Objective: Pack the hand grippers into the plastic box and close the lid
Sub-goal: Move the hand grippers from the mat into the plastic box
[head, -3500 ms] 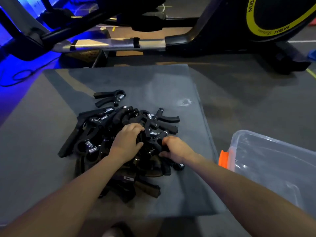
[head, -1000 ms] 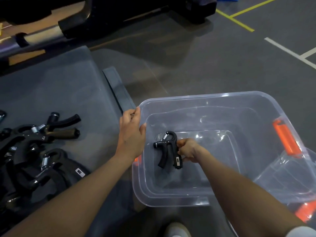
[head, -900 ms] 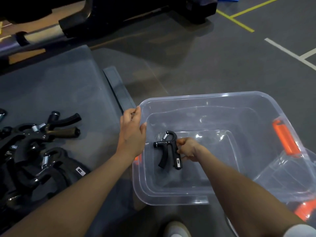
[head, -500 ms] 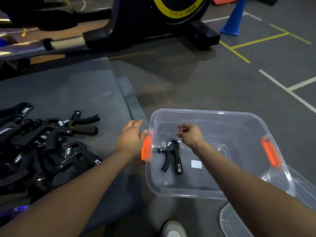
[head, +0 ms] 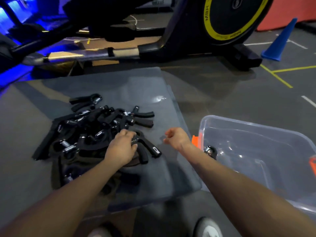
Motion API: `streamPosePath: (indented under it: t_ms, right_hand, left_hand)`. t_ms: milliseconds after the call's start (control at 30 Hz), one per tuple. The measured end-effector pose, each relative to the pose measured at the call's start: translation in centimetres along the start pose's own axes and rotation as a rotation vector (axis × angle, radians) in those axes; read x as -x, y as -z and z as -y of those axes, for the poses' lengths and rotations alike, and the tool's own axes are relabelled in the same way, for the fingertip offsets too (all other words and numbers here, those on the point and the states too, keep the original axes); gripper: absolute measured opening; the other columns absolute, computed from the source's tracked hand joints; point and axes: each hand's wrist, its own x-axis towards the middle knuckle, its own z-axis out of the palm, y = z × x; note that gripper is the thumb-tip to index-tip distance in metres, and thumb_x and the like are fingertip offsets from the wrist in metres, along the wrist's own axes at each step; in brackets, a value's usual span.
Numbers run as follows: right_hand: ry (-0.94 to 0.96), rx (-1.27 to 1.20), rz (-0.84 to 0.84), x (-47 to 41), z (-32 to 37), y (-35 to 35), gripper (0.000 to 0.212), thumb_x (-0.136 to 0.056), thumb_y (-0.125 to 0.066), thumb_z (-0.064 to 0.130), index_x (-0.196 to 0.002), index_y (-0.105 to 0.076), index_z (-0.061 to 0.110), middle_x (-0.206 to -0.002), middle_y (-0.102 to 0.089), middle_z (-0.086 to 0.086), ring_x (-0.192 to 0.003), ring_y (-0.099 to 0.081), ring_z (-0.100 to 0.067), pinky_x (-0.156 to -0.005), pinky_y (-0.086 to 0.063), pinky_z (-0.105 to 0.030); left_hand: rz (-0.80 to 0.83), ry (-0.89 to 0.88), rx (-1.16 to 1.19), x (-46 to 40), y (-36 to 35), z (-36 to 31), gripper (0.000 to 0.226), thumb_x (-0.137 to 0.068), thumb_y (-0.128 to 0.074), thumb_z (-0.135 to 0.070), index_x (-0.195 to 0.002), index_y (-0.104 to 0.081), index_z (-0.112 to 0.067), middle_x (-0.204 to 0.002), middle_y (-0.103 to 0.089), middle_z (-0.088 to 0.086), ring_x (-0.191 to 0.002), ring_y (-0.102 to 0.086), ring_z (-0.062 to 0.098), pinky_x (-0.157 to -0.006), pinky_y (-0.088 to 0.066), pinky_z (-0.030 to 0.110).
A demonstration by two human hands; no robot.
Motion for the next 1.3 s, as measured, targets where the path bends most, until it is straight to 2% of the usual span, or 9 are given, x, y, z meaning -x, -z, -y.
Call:
streamPosePath:
  t_ms: [100, 200, 433, 633, 733, 900, 1033, 1200, 1300]
  right_hand:
    - [-0.011, 0.153, 0.014, 0.3, 0.2, -2.8, 0.026, -0.085, -0.063, 0.011, -0.110, -0.064, 0.003, -0.109, -0.067, -0.014, -0.101, -0.061, -0.023, -0.089, -0.045, -0.030]
    - [-0.025, 0.240, 0.044, 0.5, 0.3, -4.3, 0.029, -0.084, -0.066, 0.017, -0.109, -0.064, 0.004, -0.118, -0.066, -0.014, -0.113, -0.060, -0.028, -0.093, -0.045, -0.029]
    - [-0.014, 0.353, 0.069, 0.3, 0.8, -5.4, 0.028, -0.080, -0.067, 0.011, -0.107, -0.063, 0.001, -0.115, -0.065, -0.020, -0.110, -0.061, -0.034, -0.089, -0.049, -0.034]
    - [-0.047, 0.361, 0.028, 0.5, 0.2, -4.5, 0.028, -0.078, -0.064, 0.016, -0.102, -0.064, 0.004, -0.109, -0.067, -0.017, -0.102, -0.064, -0.033, -0.083, -0.051, -0.033]
    - [-0.057, 0.362, -0.027, 1.2, -0.3, -2.4, 0.025, -0.079, -0.062, 0.017, -0.101, -0.064, 0.005, -0.107, -0.068, -0.016, -0.100, -0.064, -0.034, -0.080, -0.051, -0.032]
    - [-0.012, 0.310, -0.135, 3.0, -0.7, 3.7, 0.015, -0.080, -0.062, 0.017, -0.083, -0.066, 0.004, -0.095, -0.071, -0.018, -0.089, -0.065, -0.034, -0.074, -0.050, -0.033]
    - [-0.055, 0.238, -0.223, 4.8, -2.1, 9.1, 0.019, -0.082, -0.062, 0.018, -0.065, -0.052, 0.013, -0.093, -0.070, -0.016, -0.081, -0.060, -0.032, -0.067, -0.043, -0.030]
    - [-0.168, 0.167, -0.320, 6.6, -6.8, 14.7, 0.009, -0.081, -0.062, 0.014, -0.075, -0.061, 0.007, -0.080, -0.066, -0.012, -0.079, -0.061, -0.032, -0.064, -0.044, -0.030]
    - [-0.251, 0.130, -0.347, 6.9, -10.8, 16.3, 0.013, -0.080, -0.064, 0.015, -0.083, -0.068, 0.003, -0.085, -0.071, -0.015, -0.084, -0.066, -0.034, -0.067, -0.049, -0.033]
  left_hand:
    - [0.010, 0.015, 0.003, 0.9, 0.1, 2.6, 0.044, -0.091, -0.055, -0.025, -0.133, -0.047, -0.017, -0.131, -0.044, 0.004, -0.126, -0.042, 0.022, -0.106, -0.038, 0.034]
    - [0.008, 0.009, -0.006, 1.1, 0.1, 4.2, 0.044, -0.091, -0.054, -0.025, -0.133, -0.047, -0.017, -0.132, -0.044, 0.004, -0.125, -0.042, 0.022, -0.106, -0.038, 0.035]
    - [0.003, 0.008, 0.044, 0.6, -0.2, 4.1, 0.043, -0.092, -0.052, -0.023, -0.134, -0.046, -0.016, -0.132, -0.043, 0.003, -0.126, -0.040, 0.022, -0.106, -0.036, 0.034]
    - [-0.014, -0.028, 0.053, 0.6, -0.5, 2.5, 0.042, -0.092, -0.052, -0.022, -0.134, -0.047, -0.016, -0.132, -0.043, 0.002, -0.127, -0.040, 0.020, -0.107, -0.036, 0.033]
    - [-0.038, -0.056, 0.076, 0.5, -0.2, 0.6, 0.041, -0.092, -0.053, -0.021, -0.132, -0.048, -0.016, -0.131, -0.044, 0.002, -0.127, -0.041, 0.020, -0.106, -0.035, 0.032]
    - [-0.090, -0.117, 0.108, -0.2, 0.4, -3.8, 0.041, -0.090, -0.056, -0.018, -0.130, -0.051, -0.014, -0.130, -0.046, 0.004, -0.127, -0.041, 0.022, -0.109, -0.035, 0.033]
    - [-0.101, -0.167, 0.134, -1.0, -0.4, -8.4, 0.043, -0.089, -0.057, -0.017, -0.132, -0.050, -0.013, -0.132, -0.046, 0.006, -0.128, -0.042, 0.025, -0.109, -0.034, 0.033]
    - [-0.042, -0.240, 0.169, -1.8, -3.8, -15.2, 0.044, -0.089, -0.056, -0.015, -0.132, -0.049, -0.010, -0.132, -0.047, 0.011, -0.128, -0.041, 0.029, -0.108, -0.036, 0.037]
    - [0.009, -0.254, 0.201, -2.5, -6.7, -18.4, 0.045, -0.089, -0.055, -0.013, -0.132, -0.049, -0.008, -0.131, -0.045, 0.014, -0.125, -0.043, 0.032, -0.107, -0.037, 0.038]
